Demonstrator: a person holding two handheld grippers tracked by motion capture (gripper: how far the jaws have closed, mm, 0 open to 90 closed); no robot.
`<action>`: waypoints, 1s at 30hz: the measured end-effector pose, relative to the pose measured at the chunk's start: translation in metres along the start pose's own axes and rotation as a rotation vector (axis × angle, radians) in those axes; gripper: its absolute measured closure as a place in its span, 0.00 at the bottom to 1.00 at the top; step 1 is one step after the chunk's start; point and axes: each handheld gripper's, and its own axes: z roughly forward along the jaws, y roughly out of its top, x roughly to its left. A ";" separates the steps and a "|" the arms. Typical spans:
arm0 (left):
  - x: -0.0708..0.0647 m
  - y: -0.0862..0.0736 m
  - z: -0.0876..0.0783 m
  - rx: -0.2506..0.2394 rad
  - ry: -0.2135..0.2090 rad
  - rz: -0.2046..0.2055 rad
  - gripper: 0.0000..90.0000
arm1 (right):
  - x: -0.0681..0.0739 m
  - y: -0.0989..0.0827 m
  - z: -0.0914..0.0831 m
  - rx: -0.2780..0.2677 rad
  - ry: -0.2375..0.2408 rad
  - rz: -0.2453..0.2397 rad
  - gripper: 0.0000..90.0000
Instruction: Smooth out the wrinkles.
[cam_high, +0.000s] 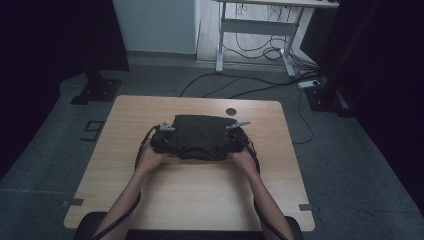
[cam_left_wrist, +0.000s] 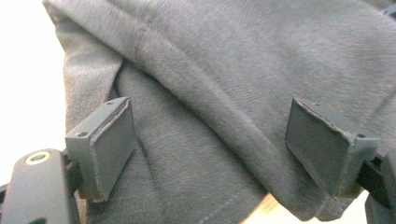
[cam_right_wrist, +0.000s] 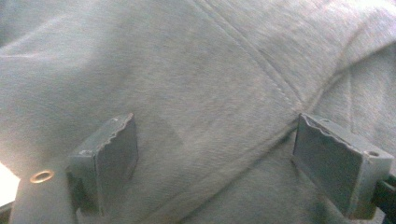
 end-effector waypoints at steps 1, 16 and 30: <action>-0.001 0.000 -0.003 -0.008 0.000 0.002 0.16 | 0.001 0.001 -0.001 -0.004 0.005 -0.006 0.16; -0.017 -0.005 -0.044 -0.040 0.040 0.083 0.10 | 0.025 0.006 -0.036 -0.049 0.074 -0.063 0.15; -0.040 -0.020 -0.082 -0.072 0.020 0.121 0.08 | 0.037 -0.009 -0.084 -0.077 0.070 -0.120 0.05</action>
